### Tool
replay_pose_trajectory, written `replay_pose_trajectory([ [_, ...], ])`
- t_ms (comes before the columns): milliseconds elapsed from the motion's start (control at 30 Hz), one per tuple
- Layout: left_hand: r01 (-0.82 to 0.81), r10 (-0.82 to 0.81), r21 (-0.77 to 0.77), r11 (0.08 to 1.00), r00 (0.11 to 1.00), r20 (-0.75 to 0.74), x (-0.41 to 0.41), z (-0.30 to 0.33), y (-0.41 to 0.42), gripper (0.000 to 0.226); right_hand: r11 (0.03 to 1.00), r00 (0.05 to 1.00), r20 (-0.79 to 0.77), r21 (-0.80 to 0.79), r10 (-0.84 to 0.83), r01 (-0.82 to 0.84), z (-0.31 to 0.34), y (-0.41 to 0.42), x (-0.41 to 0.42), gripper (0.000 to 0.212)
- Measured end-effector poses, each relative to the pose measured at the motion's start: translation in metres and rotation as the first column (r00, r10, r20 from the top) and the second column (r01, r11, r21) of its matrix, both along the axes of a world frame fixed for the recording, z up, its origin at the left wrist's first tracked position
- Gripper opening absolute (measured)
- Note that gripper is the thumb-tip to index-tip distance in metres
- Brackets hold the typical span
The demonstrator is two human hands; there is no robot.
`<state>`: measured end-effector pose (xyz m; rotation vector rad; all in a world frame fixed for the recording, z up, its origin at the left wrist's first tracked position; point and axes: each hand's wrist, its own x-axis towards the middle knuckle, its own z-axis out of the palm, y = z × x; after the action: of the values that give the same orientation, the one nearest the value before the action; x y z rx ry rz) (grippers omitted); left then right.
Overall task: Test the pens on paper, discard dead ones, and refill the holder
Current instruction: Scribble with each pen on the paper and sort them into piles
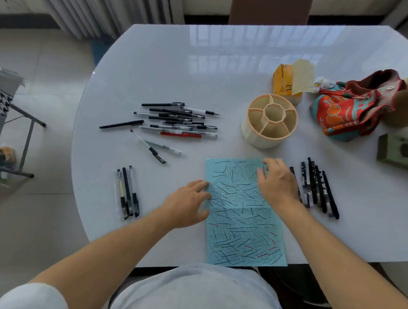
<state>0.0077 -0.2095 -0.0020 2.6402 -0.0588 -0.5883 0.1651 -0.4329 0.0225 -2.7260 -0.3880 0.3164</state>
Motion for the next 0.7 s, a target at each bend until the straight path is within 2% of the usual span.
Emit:
replay_pose_trajectory([
  [100, -0.036, 0.035, -0.064, 0.997, 0.999, -0.011, -0.006, 0.003, 0.005, 0.048, 0.963, 0.978, -0.050, 0.190, 0.204, -0.192, 0.008, 0.077, -0.010, 0.026],
  [200, -0.071, 0.070, -0.087, 0.994, 0.997, -0.012, -0.016, 0.006, 0.013, 0.046, 0.905, 0.916, -0.106, 0.232, 0.387, -0.356, 0.006, 0.150, -0.016, 0.029],
  [300, -0.108, 0.107, -0.085, 0.991, 0.994, -0.012, -0.028, 0.006, 0.023, 0.045, 0.868, 0.864, -0.126, 0.181, 0.487, -0.462, -0.005, 0.208, -0.019, 0.033],
  [433, -0.155, 0.152, -0.111, 0.982, 0.988, -0.030, -0.044, 0.004, 0.037, 0.043, 0.812, 0.812, -0.098, -0.056, 0.575, -0.582, -0.025, 0.248, -0.021, 0.030],
  [500, -0.180, 0.176, -0.137, 0.974, 0.984, -0.038, -0.049, 0.004, 0.043, 0.042, 0.805, 0.812, -0.101, -0.108, 0.576, -0.584, -0.031, 0.251, -0.021, 0.029],
  [600, -0.239, 0.234, -0.183, 0.954, 0.971, -0.052, -0.051, 0.003, 0.049, 0.039, 0.828, 0.831, -0.159, -0.101, 0.534, -0.552, -0.030, 0.241, -0.015, 0.027],
  [700, -0.327, 0.326, -0.239, 0.914, 0.944, -0.045, -0.046, 0.003, 0.052, 0.038, 0.925, 0.895, -0.243, 0.026, 0.373, -0.379, -0.023, 0.209, -0.012, 0.018],
])
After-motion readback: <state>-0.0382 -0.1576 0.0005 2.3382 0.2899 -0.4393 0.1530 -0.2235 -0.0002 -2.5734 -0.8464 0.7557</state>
